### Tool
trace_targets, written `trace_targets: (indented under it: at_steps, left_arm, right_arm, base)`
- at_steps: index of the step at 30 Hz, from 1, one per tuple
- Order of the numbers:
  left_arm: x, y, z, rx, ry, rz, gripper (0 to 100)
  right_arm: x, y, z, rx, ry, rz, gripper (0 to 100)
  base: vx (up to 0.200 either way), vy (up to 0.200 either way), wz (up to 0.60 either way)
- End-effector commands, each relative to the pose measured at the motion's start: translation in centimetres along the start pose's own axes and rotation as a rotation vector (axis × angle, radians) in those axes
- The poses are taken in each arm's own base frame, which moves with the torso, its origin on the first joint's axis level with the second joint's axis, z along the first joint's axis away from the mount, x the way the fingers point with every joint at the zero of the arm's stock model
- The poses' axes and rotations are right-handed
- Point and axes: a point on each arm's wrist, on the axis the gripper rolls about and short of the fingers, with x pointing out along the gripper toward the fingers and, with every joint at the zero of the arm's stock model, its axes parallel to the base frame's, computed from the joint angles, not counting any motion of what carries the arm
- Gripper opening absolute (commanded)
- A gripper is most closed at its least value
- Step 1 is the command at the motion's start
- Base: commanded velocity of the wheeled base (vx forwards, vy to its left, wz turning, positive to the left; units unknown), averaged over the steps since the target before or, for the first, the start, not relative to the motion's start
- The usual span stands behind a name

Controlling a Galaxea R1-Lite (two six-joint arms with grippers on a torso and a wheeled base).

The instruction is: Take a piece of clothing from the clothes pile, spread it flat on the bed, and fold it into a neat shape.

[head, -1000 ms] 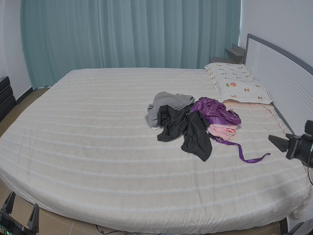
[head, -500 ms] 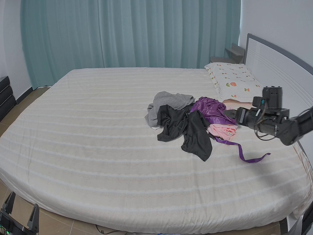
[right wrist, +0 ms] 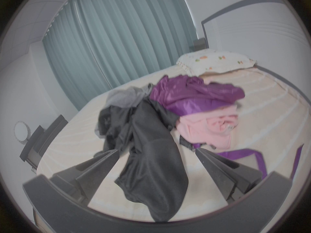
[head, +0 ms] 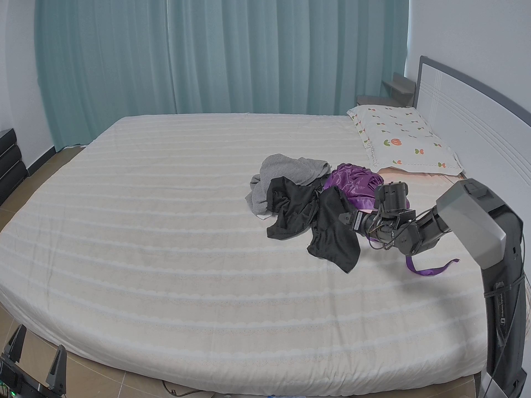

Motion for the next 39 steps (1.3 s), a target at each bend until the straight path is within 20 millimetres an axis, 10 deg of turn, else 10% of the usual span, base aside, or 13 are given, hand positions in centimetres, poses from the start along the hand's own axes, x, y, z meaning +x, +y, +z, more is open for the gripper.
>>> trace_targets:
  at_steps: [1,21,22,31,39]
  left_arm:
    - [0.0,0.0,-0.5,0.000,-0.001,0.000,100]
    - [0.0,0.0,-0.5,0.000,-0.001,0.000,100]
    - [0.0,0.0,-0.5,0.000,-0.001,0.000,100]
    - [0.0,0.0,-0.5,0.000,-0.001,0.000,100]
    - [0.0,0.0,-0.5,0.000,-0.001,0.000,100]
  right_arm:
    - [3.2,-1.1,-3.6,0.003,0.081,-0.037,100]
    - [5.0,-1.4,-5.0,0.132,0.134,-0.066,100]
    - [5.0,-1.4,-5.1,0.134,0.136,-0.066,0]
    - [4.4,-0.6,-4.8,0.218,0.135,-0.051,0]
    - [-2.4,0.3,-1.2,0.433,0.200,0.104,0]
  base:
    - [0.000,0.000,0.00]
    - [0.000,0.000,0.00]
    - [0.000,0.000,0.00]
    - [0.000,0.000,0.00]
    - [0.000,0.000,0.00]
